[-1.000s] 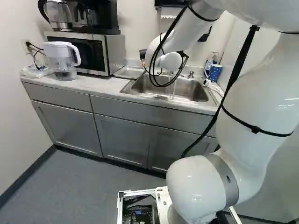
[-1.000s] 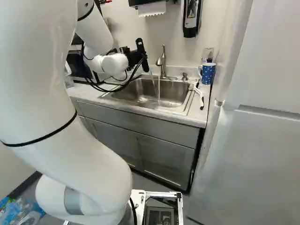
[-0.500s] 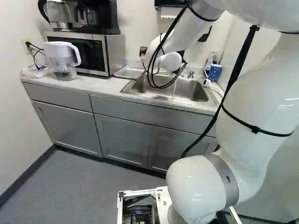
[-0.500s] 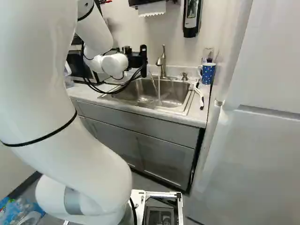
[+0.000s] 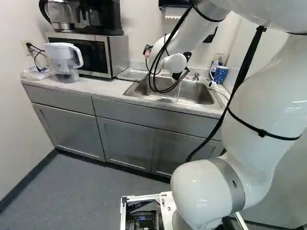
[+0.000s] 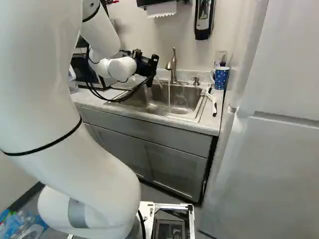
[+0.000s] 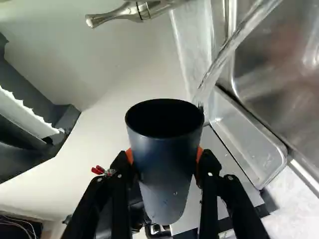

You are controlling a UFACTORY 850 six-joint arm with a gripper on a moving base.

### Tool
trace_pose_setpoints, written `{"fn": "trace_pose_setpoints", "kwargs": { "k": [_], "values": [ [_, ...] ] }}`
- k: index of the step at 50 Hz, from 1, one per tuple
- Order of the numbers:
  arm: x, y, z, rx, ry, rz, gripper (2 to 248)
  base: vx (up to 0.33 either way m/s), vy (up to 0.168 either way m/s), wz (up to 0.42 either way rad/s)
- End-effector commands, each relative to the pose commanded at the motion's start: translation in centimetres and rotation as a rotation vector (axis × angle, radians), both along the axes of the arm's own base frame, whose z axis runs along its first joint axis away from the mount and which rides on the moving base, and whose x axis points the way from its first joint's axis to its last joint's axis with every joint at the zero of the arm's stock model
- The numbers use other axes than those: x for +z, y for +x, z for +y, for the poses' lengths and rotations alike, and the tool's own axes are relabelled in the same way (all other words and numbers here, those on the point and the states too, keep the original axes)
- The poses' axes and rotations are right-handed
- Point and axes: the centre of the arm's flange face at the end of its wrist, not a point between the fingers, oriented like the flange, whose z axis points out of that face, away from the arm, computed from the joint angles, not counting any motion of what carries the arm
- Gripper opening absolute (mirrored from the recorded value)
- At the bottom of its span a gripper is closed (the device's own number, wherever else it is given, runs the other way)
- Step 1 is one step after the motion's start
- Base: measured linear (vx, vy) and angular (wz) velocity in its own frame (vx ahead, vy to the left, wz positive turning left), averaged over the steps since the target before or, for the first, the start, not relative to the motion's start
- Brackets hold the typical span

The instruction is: Rinse the cup and place it in the tray

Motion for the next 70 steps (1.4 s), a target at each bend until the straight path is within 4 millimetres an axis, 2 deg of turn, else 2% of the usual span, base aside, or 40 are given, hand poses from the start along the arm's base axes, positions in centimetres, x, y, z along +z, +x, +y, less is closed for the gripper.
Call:
{"fn": "trace_pose_setpoints", "kwargs": {
  "k": [9,60,70],
  "values": [
    [0.0,0.0,0.0,-0.006,0.094,0.007,126,0.0,0.0,0.0],
    [0.0,0.0,0.0,-0.006,0.094,0.007,126,0.0,0.0,0.0],
    [0.0,0.0,0.0,-0.002,0.027,0.002,126,0.0,0.0,0.0]
  ]
}}
